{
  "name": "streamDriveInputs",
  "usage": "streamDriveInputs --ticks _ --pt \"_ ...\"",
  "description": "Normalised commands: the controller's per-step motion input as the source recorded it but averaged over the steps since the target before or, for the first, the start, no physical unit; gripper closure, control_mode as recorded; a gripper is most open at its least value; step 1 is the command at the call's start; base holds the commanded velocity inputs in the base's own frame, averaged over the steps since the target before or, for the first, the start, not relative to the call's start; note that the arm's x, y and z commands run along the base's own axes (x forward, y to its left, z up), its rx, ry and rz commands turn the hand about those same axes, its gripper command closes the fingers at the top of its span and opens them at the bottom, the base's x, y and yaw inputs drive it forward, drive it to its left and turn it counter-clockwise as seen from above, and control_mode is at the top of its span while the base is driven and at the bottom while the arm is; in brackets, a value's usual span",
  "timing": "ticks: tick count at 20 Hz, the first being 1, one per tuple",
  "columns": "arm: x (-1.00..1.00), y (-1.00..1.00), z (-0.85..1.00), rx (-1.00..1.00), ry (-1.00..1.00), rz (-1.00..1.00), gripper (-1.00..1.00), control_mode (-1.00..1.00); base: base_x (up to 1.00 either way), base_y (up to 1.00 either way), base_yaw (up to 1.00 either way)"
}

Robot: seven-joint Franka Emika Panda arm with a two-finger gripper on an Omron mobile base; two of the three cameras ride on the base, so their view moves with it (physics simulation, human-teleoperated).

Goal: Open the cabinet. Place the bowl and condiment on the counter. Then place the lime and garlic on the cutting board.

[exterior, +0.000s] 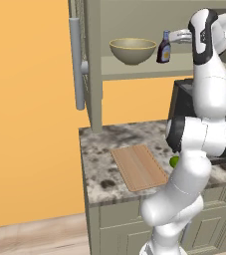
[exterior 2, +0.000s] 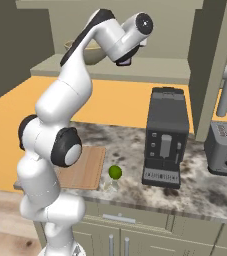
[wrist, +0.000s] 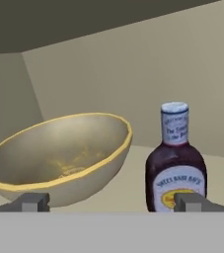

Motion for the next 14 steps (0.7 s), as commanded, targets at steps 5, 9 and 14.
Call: streamDriveInputs --ticks 5,9,14 --pt "0.22 -0.05 0.0 0.0 0.0 0.02 -1.0 -1.0 0.0 0.0 0.0" --pt "0.22 -0.04 0.0 0.0 0.0 0.02 -1.0 -1.0 0.0 0.0 0.0" --pt "0.22 -0.02 0.0 0.0 0.0 0.02 -1.0 -1.0 0.0 0.0 0.0"
